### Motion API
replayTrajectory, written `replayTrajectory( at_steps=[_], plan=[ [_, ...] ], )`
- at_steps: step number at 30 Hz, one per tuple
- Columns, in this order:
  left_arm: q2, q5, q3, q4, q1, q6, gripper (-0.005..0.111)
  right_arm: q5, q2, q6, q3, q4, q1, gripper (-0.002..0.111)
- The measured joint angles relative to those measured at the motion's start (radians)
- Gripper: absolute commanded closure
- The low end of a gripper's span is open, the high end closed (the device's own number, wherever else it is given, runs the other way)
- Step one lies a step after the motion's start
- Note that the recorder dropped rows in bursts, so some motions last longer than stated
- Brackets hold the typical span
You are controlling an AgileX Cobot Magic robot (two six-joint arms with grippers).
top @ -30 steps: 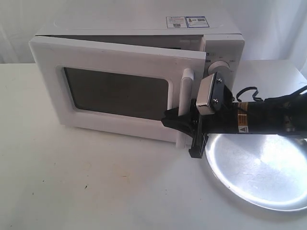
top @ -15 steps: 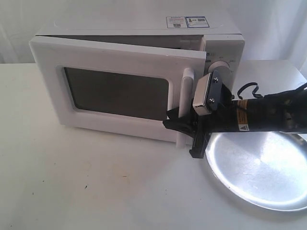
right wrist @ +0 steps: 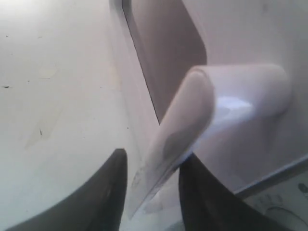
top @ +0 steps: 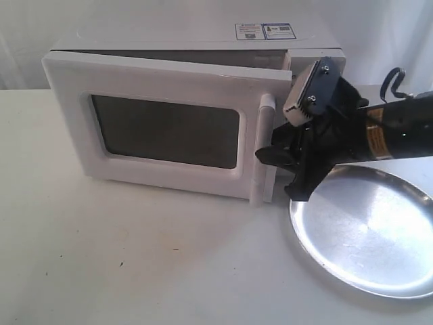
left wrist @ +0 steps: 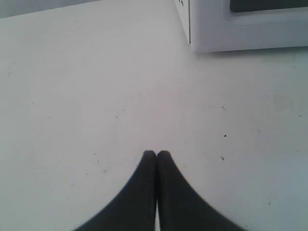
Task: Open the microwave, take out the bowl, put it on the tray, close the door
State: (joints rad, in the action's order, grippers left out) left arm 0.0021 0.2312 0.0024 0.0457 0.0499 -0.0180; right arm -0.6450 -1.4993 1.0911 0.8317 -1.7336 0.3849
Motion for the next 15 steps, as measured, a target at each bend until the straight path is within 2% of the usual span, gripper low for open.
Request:
replayTrajectory(
  at_steps=[3, 8, 12, 15],
  plan=[
    [0.000, 0.000, 0.000, 0.000, 0.000, 0.000, 0.107, -0.079, 0.093, 0.047, -0.037, -0.005, 0.000, 0.074],
    [0.000, 0.000, 0.000, 0.000, 0.000, 0.000, 0.107, -0.525, 0.222, 0.021, -0.071, -0.034, 0.004, 0.074],
    [0.000, 0.000, 0.000, 0.000, 0.000, 0.000, 0.107, -0.559, 0.345, 0.021, -0.071, -0.022, 0.004, 0.075],
    [0.000, 0.000, 0.000, 0.000, 0.000, 0.000, 0.107, -0.565, 0.403, -0.008, -0.071, -0.020, 0.004, 0.082]
  ],
)
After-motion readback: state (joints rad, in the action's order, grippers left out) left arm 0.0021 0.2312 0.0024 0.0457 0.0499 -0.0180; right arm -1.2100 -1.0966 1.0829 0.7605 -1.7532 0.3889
